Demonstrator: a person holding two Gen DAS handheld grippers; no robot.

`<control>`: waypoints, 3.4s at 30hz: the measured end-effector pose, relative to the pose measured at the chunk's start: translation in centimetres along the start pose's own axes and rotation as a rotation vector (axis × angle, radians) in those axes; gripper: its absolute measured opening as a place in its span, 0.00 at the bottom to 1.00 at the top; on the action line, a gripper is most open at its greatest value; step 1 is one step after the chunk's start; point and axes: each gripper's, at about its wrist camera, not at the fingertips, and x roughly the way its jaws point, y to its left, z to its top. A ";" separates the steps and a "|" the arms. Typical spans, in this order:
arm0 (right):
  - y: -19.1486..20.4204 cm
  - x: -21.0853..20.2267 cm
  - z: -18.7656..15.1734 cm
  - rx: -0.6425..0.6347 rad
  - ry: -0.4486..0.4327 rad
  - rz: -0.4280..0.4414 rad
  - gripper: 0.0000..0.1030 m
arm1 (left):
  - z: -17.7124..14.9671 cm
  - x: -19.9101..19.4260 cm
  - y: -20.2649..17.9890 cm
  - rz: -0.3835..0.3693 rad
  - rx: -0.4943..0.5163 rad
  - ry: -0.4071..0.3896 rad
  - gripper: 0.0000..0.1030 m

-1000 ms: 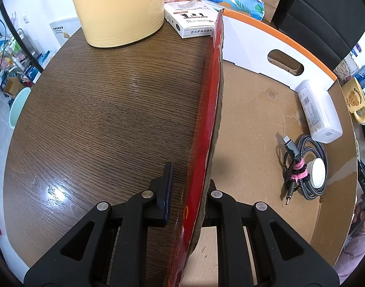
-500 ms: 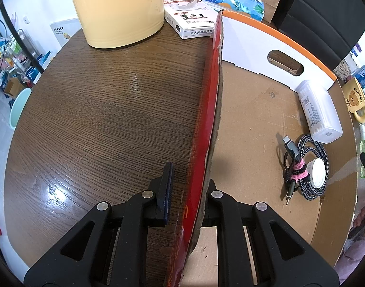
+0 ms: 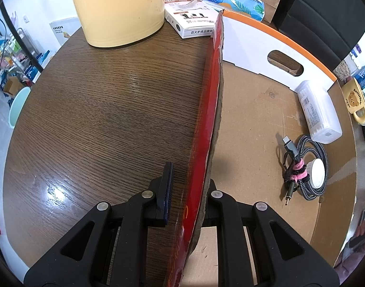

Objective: Organize rigid objects
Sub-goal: 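Carry the green spray bottle into the box and release it, then move the right gripper to the white lotion bottle and grasp it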

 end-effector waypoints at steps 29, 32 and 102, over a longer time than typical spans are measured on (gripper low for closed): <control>17.3 -1.0 0.7 -0.236 -0.041 0.156 0.34 | 0.1 0.5 -0.1 -0.009 0.017 0.009 0.11; 19.6 -0.7 0.5 -0.298 -0.023 0.175 0.34 | 0.0 0.5 -0.2 -0.010 0.017 0.008 0.11; 12.3 -2.1 -0.4 -0.245 -0.039 0.131 0.87 | -0.2 0.4 0.4 -0.019 0.011 0.012 0.11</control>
